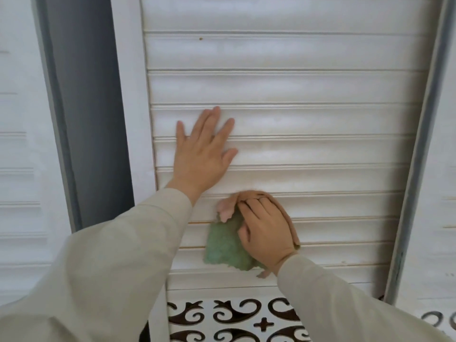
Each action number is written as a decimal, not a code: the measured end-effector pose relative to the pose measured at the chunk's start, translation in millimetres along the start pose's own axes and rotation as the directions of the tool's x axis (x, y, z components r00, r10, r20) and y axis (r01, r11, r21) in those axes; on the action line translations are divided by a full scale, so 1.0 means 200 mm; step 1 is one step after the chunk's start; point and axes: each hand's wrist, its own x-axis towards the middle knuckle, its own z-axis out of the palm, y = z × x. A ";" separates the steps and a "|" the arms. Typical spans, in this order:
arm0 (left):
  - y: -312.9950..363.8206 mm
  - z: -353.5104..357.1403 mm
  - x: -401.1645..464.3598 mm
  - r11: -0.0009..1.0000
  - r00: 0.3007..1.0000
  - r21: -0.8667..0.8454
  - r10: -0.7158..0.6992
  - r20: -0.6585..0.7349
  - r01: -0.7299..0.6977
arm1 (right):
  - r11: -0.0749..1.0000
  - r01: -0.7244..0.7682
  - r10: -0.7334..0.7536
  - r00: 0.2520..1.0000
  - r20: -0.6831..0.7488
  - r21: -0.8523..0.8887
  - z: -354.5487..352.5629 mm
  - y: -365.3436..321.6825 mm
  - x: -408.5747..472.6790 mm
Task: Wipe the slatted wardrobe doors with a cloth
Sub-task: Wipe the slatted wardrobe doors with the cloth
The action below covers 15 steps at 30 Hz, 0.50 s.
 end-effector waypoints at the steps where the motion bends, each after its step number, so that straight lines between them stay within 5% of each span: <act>1: -0.08 0.02 -0.05 0.999 1.000 0.030 -0.017 -0.012 0.017 | 0.999 -0.016 0.015 1.000 -0.016 -0.036 -0.01 0.06 -0.04; 10: -0.41 -0.03 -0.19 0.997 0.997 0.016 -0.071 0.000 0.071 | 0.931 -0.344 0.288 0.898 -0.332 -0.122 -0.16 0.54 -0.23; 15: -0.43 -0.04 -0.15 0.945 0.934 -0.021 -0.326 -0.147 0.326 | 0.943 -0.332 0.307 0.896 -0.320 -0.025 -0.18 0.55 -0.22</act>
